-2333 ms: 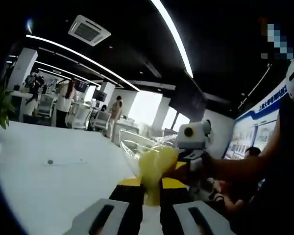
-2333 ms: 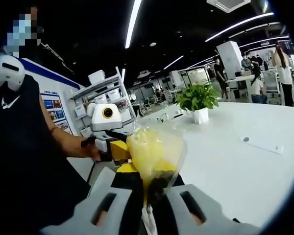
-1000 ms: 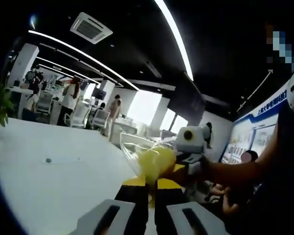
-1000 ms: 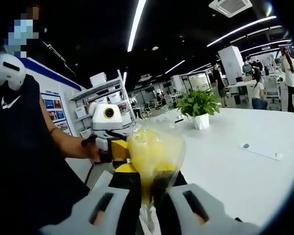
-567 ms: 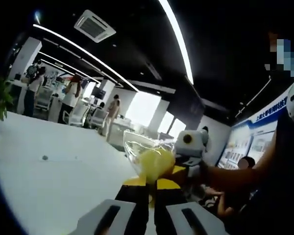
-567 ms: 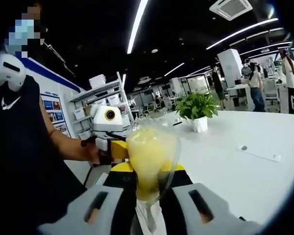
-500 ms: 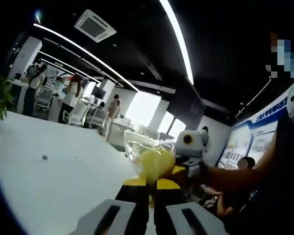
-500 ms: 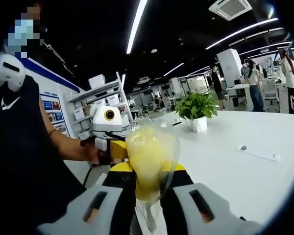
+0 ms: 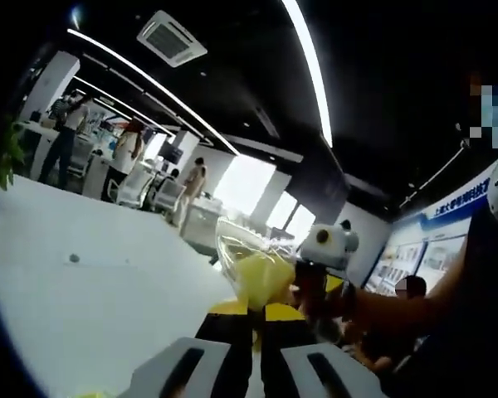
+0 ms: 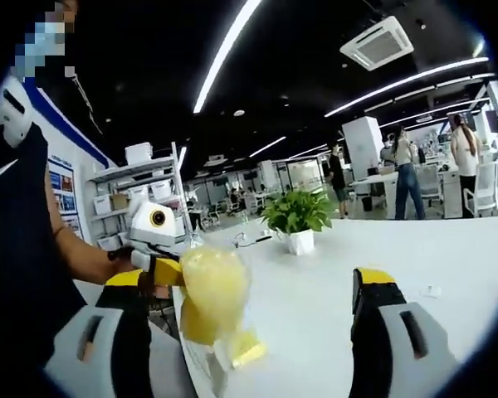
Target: Compare the silicone blocks by pressing each to a similar depth, holding the contact briefly, and releasing to observe deformation and rebound differences across the visible hardness samples.
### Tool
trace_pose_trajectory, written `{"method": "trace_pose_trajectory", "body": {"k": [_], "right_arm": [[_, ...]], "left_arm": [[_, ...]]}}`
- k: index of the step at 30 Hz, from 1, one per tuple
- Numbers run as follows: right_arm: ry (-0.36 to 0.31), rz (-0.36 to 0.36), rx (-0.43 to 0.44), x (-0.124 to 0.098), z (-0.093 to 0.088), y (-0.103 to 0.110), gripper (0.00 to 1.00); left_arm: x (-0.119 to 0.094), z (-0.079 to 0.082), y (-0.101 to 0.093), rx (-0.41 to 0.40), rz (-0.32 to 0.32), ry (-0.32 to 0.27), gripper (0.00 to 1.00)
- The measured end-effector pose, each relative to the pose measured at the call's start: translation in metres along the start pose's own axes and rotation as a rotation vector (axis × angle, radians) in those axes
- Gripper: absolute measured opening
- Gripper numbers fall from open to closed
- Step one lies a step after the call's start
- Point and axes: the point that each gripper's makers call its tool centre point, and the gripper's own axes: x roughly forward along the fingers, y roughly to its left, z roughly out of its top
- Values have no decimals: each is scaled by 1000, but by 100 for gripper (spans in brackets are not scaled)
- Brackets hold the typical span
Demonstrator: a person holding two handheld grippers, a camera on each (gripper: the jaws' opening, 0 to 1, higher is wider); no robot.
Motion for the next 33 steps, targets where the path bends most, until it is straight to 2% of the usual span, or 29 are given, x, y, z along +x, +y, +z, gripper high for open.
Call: {"method": "trace_pose_trajectory", "body": {"k": [7, 14, 20, 25, 28, 33], "right_arm": [[-5, -69, -31, -18, 0, -12, 96], [-7, -146, -58, -44, -6, -24, 96], [14, -217, -15, -73, -31, -35, 96], [41, -279, -29, -96, -48, -38, 96], [62, -337, -44, -114, -61, -44, 97], [85, -387, -18, -139, -82, -46, 97]], "left_arm": [[1, 8, 1, -29, 2, -10, 0], [8, 13, -1, -89, -14, 18, 0], [14, 4, 6, -130, 6, 106, 0], [18, -10, 14, -200, 29, 152, 0], [19, -18, 20, -234, 41, 159, 0], [21, -27, 28, -274, 40, 148, 0]]}}
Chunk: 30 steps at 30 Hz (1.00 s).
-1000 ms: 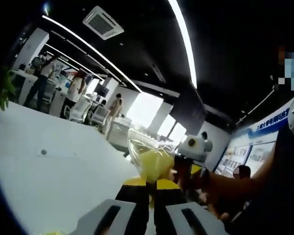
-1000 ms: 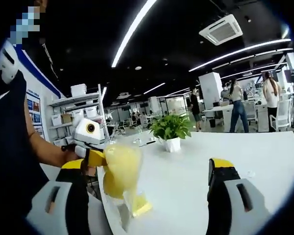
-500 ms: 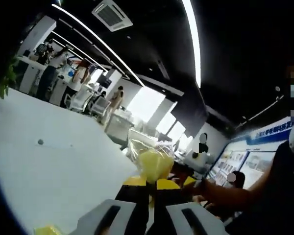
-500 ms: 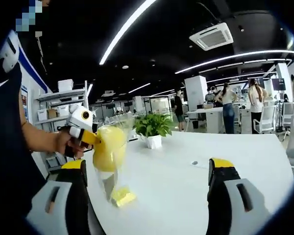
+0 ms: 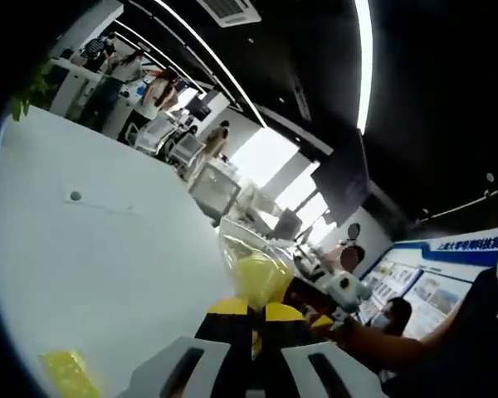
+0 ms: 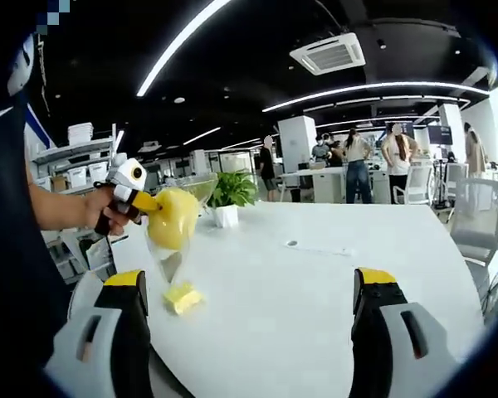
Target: Compare the silicone blocks by pressing each to a similar depth, holding the contact briefly, and releasing to observe deformation and rebound differences across the visible hardness samples.
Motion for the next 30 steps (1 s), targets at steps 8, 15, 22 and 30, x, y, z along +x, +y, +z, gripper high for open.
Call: {"method": "trace_pose_trajectory", "body": {"k": [8, 15, 22, 30], "right_arm": [[50, -70, 11, -24, -39, -9, 97], [62, -127, 9, -38, -65, -14, 97], [71, -170, 19, -48, -76, -25, 97], [103, -188, 34, -59, -93, -31, 97]], "left_arm": [[11, -16, 22, -84, 2, 11, 0], [17, -32, 43, -112, 15, 33, 0], [25, -55, 63, -192, 30, 53, 0], [38, -81, 94, -278, 50, 91, 0]]}}
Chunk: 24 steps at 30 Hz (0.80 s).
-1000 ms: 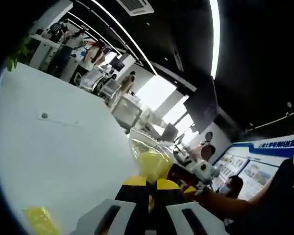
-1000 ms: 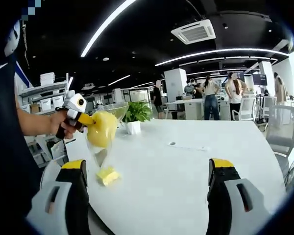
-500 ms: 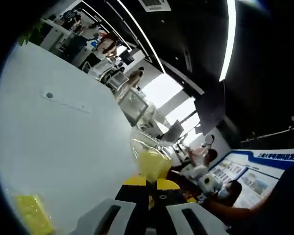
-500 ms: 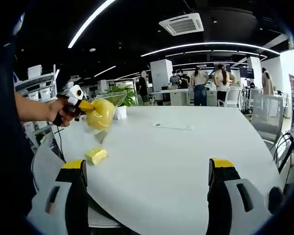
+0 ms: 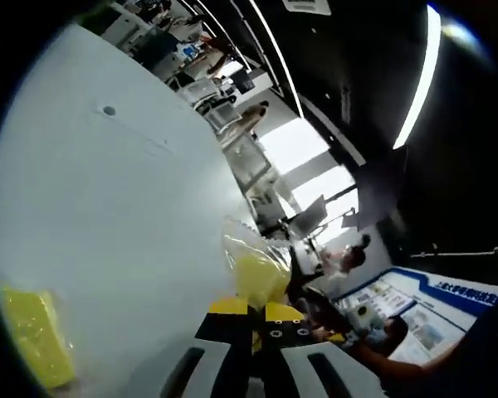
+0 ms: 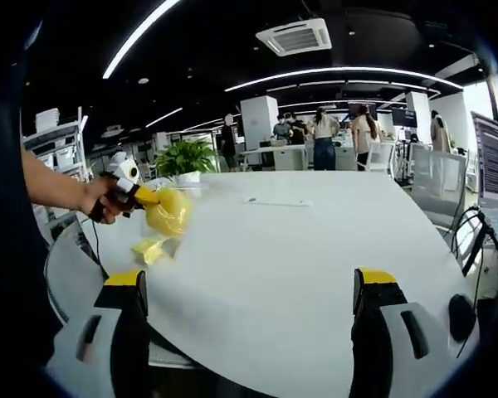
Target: Compare the silicone blocks by pressing each to a similar depth, holding the contact briefly, and releasing to observe deformation and rebound differences across the visible hardness samples.
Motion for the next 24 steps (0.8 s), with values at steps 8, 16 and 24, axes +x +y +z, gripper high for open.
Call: {"method": "trace_pose_trajectory", "body": {"k": [8, 16, 24], "right_arm": [[-15, -6, -27, 3, -3, -8, 97], [9, 3, 5, 5, -9, -9, 97], [15, 4, 10, 7, -10, -10, 97]], "left_arm": [[14, -19, 43, -84, 58, 57, 0], [19, -29, 78, -172, 116, 80, 0], [22, -42, 98, -210, 202, 115, 0]]}}
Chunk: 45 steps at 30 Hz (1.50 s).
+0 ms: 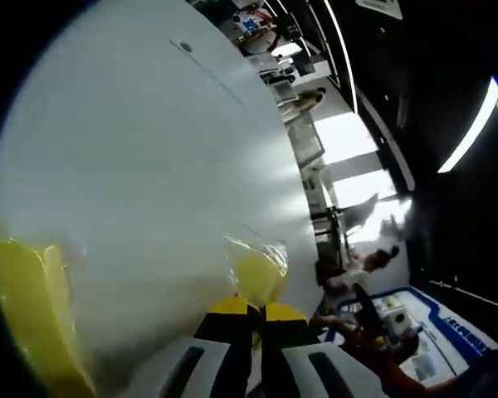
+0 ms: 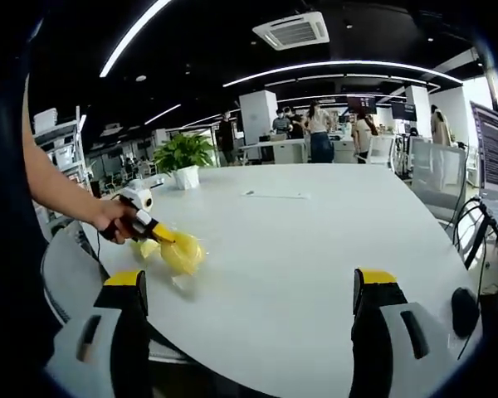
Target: Compare the silicone blocks by pressing each to a similar depth, holding the contact briefly, and releasing to observe deformation and rebound differences across the visible hardness samples.
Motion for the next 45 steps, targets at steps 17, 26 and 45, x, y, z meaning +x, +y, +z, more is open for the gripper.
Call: {"method": "trace_pose_trajectory", "body": {"k": [17, 26, 45], "right_arm": [[0, 30, 8, 13, 8, 7, 97], [7, 37, 2, 13, 9, 8, 97], [18, 66, 12, 29, 10, 19, 96]], "left_arm": [[7, -7, 29, 140, 170, 28, 2], [6, -6, 36, 161, 217, 18, 4], [-75, 46, -24, 304, -5, -281, 69]]}}
